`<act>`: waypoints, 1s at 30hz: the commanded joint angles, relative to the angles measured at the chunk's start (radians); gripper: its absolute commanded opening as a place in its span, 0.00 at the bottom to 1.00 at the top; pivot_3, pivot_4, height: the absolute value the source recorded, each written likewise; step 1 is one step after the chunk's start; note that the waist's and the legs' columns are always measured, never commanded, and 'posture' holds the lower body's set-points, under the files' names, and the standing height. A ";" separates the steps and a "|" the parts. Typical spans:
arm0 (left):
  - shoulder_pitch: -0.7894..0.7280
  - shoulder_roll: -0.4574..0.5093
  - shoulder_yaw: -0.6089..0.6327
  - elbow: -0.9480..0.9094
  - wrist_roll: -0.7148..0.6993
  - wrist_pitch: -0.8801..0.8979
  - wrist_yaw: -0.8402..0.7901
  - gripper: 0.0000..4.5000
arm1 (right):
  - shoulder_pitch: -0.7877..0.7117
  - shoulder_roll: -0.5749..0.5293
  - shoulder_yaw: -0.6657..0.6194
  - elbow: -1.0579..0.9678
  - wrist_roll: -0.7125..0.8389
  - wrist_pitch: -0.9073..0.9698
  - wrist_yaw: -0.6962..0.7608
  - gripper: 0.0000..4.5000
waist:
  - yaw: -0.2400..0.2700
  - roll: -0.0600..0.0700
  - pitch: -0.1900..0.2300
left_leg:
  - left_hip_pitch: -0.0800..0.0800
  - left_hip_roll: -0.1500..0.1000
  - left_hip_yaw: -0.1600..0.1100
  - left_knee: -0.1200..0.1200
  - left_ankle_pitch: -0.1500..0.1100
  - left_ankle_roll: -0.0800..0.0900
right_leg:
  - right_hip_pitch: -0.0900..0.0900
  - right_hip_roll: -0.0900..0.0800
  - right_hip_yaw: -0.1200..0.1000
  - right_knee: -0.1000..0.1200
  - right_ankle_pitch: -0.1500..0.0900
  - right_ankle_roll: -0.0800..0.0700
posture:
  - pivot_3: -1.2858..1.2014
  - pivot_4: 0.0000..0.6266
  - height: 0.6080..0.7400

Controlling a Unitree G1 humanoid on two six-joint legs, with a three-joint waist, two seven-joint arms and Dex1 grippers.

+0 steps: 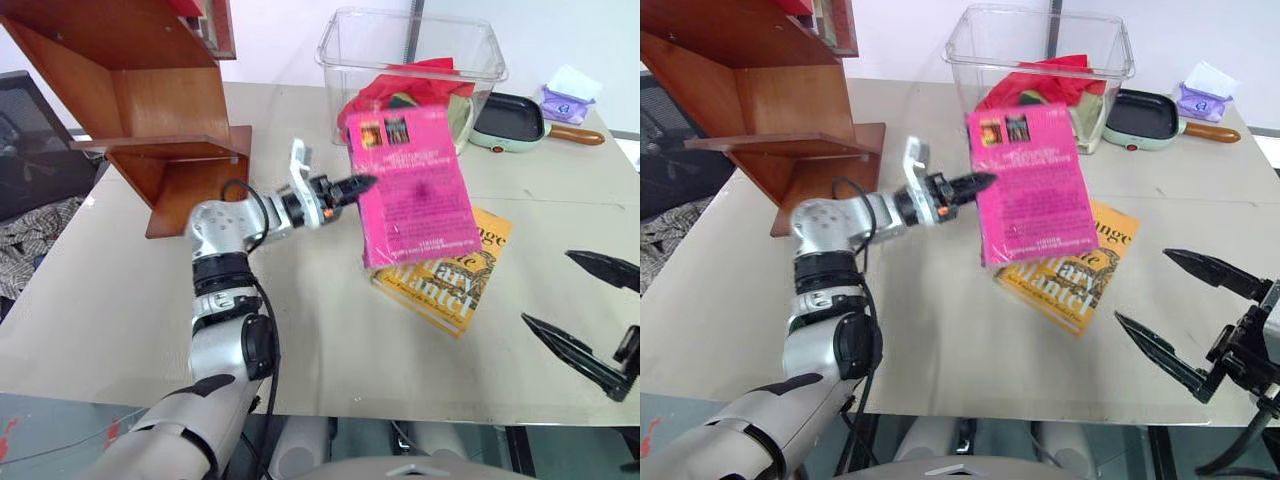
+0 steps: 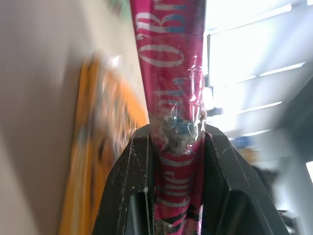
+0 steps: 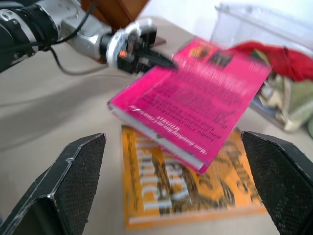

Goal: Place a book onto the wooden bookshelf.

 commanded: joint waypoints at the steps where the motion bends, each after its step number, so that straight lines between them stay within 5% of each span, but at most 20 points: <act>1: 0.040 0.063 -0.148 -0.243 0.062 -0.168 -0.080 0.14 | -0.080 -0.016 0.043 0.022 0.005 -0.025 -0.049 1.00 | 0.000 0.000 0.000 | 0.000 0.000 0.000 0.000 0.000 0.000 | 0.000 0.000 0.000 0.000 0.000 0.000 | 0.52 0.24 1.00; 6: 0.117 0.256 -0.420 -0.474 0.360 -0.627 -0.228 0.14 | -0.259 -0.033 0.158 0.083 -0.007 -0.021 -0.112 1.00 | 0.000 0.001 0.000 | 0.001 -0.002 0.002 -0.001 0.001 -0.001 | 0.000 0.000 0.002 0.000 0.000 -0.001 | 0.52 0.24 1.00; 15: 0.082 0.620 -0.567 -0.452 0.823 -1.335 -0.386 0.14 | -0.483 -0.074 0.311 0.167 -0.039 0.006 -0.159 1.00 | 0.000 0.001 0.001 | -0.001 -0.001 0.004 -0.001 -0.002 0.004 | -0.002 0.000 0.003 -0.001 0.000 -0.001 | 0.52 0.24 1.00; 24: -0.006 0.869 -0.495 -0.428 0.867 -1.358 -0.529 0.14 | -0.632 -0.095 0.392 0.243 -0.017 0.041 -0.147 1.00 | -0.001 0.001 0.002 | -0.005 -0.001 0.003 -0.001 -0.003 0.005 | -0.004 0.002 0.000 -0.002 0.000 0.000 | 0.52 0.24 1.00; 30: -0.049 1.043 -0.501 -0.446 0.935 -1.166 -0.662 0.14 | -0.731 -0.071 0.475 0.353 -0.062 0.001 -0.055 1.00 | -0.005 0.000 0.004 | -0.006 -0.001 0.004 0.001 -0.003 0.005 | -0.005 0.003 -0.002 -0.001 0.000 0.000 | 0.52 0.24 1.00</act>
